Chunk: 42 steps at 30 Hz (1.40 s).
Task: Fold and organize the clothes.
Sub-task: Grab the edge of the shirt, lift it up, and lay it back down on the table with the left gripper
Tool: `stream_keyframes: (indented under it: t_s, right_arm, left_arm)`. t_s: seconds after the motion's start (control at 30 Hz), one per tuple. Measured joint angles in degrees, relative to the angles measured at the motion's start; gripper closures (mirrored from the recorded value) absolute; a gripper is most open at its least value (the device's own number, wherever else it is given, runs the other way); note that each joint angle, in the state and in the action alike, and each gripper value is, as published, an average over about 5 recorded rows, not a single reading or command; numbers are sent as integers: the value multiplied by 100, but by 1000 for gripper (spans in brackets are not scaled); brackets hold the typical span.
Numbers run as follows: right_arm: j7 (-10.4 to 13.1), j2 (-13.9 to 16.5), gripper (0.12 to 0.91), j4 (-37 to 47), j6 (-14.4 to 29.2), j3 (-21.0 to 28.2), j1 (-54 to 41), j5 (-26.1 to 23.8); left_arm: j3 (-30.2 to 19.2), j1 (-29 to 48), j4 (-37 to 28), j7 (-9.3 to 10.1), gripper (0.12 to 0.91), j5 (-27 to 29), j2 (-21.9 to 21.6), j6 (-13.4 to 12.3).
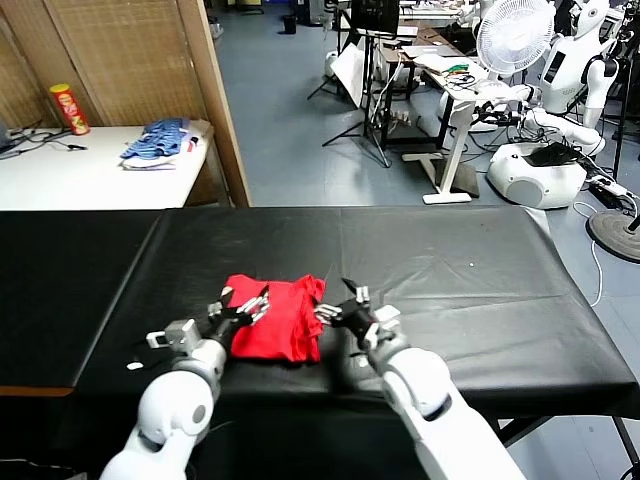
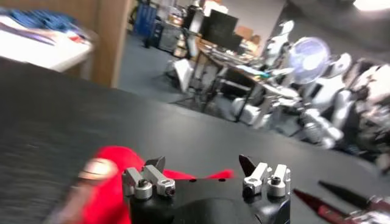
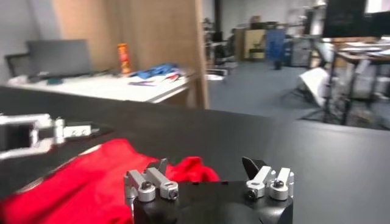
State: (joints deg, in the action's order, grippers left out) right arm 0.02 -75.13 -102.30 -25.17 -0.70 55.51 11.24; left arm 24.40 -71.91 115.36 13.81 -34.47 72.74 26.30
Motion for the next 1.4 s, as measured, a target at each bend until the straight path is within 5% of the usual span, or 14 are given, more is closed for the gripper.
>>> stream_keyframes:
  t_s: [0.23,0.37,0.5,0.83,1.2,1.4]
  right_arm:
    - [293,-217,227,609,111,163,-37,-2060]
    - [381,-335,227,825,333,147,-29,-2458]
    - [410,-367,227,791,475,48,24,-2194]
    - [293,-39,227,-224,462,-611,398,-541]
    - [198,-21,227,-716,517,-782,610,-308]
    - [193,2,227,-790,519,-868,662,-285]
  left_arm:
    - [208,-21,-207,-106,232,140,-39,-81]
    - [261,6,-341,-148,232,144,-26,-110]
    - [347,-10,-482,-209,232,93,7,-158]
    - [686,-116,-664,-351,232,-864,53,-238]
    - [1163,-130,-901,-407,232,-2824,122,-71]
    - [1222,-168,-1000,-451,232,-3357,190,-8]
